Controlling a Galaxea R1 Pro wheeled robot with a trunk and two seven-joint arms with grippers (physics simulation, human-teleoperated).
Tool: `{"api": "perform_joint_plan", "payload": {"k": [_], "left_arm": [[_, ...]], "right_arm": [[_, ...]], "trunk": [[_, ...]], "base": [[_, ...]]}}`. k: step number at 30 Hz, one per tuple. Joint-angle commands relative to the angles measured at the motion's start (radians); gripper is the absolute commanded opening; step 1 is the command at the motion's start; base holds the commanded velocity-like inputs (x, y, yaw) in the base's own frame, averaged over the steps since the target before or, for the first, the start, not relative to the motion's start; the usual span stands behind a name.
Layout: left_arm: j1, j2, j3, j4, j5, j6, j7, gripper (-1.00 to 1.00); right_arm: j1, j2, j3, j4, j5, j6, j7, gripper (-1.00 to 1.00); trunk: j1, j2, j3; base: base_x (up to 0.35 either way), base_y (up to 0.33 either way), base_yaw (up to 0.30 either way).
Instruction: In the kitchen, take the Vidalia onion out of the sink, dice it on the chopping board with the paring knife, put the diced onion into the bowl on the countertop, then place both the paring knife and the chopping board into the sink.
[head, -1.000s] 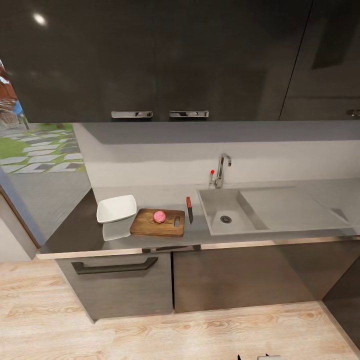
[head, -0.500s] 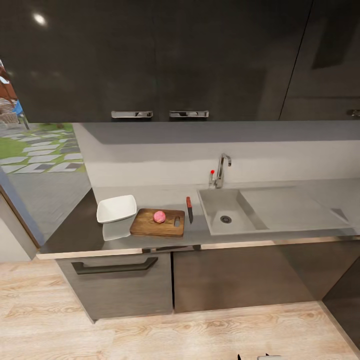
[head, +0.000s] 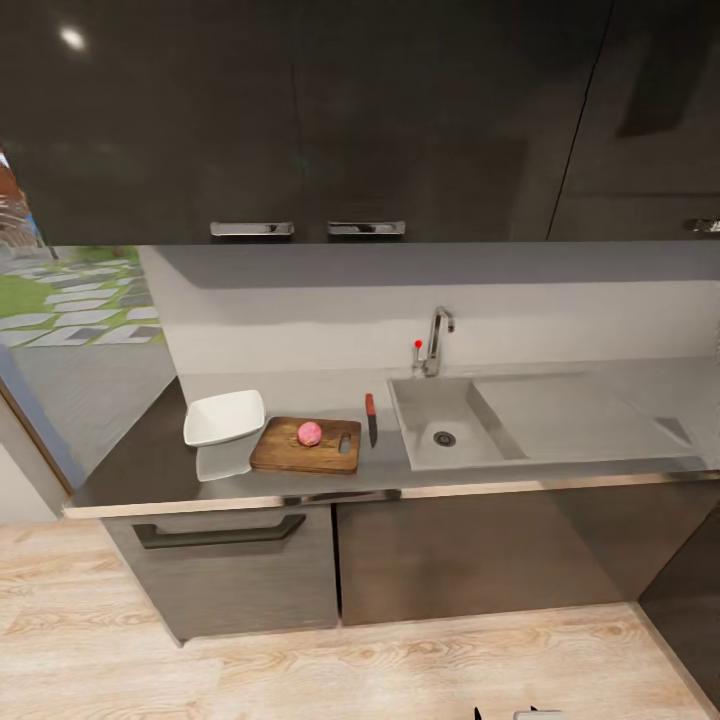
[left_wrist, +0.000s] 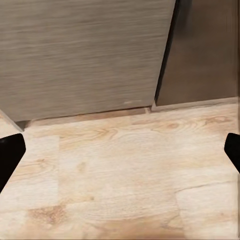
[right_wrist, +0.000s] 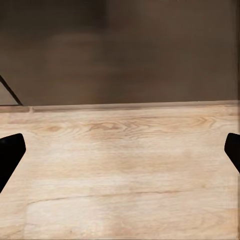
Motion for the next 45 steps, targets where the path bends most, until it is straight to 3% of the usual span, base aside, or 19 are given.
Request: {"api": "perform_joint_plan", "payload": {"k": [1,14,19,29,39,45], "left_arm": [[0.000,0.001,-0.006,0.000,0.009,-0.002,0.006,1.00],[0.000,0.002,-0.006,0.002,0.009,-0.003,0.006,1.00],[0.000,0.001,-0.006,0.021,0.009,-0.003,0.006,1.00],[-0.001,-0.002,-0.006,0.035,0.009,-0.003,0.005,1.00],[0.000,-0.002,-0.006,0.040,0.009,-0.002,0.005,1.00],[-0.002,-0.002,-0.006,0.045,0.009,-0.001,0.005,1.00]], "right_arm": [[-0.001,0.000,0.000,0.001,0.004,-0.003,-0.004,1.00],[-0.001,0.002,0.001,-0.011,0.003,-0.008,-0.004,1.00],[-0.001,0.001,0.000,-0.193,0.005,-0.051,-0.057,1.00],[-0.001,0.011,0.000,-0.434,0.004,-0.045,-0.201,1.00],[-0.001,0.011,0.000,-0.662,0.004,0.072,-0.214,1.00],[-0.001,0.011,0.000,-0.773,0.004,0.183,-0.214,1.00]], "trunk": [[0.000,-0.002,-0.002],[0.000,-0.002,-0.002],[0.000,-0.002,-0.002],[0.000,-0.002,-0.002],[0.000,-0.002,-0.002],[0.000,-0.002,-0.002]], "base": [[0.000,-0.111,0.000],[0.000,-0.013,0.000],[0.000,0.000,0.000],[0.000,0.000,0.000],[0.000,0.000,0.000],[0.000,0.000,0.000]]}}
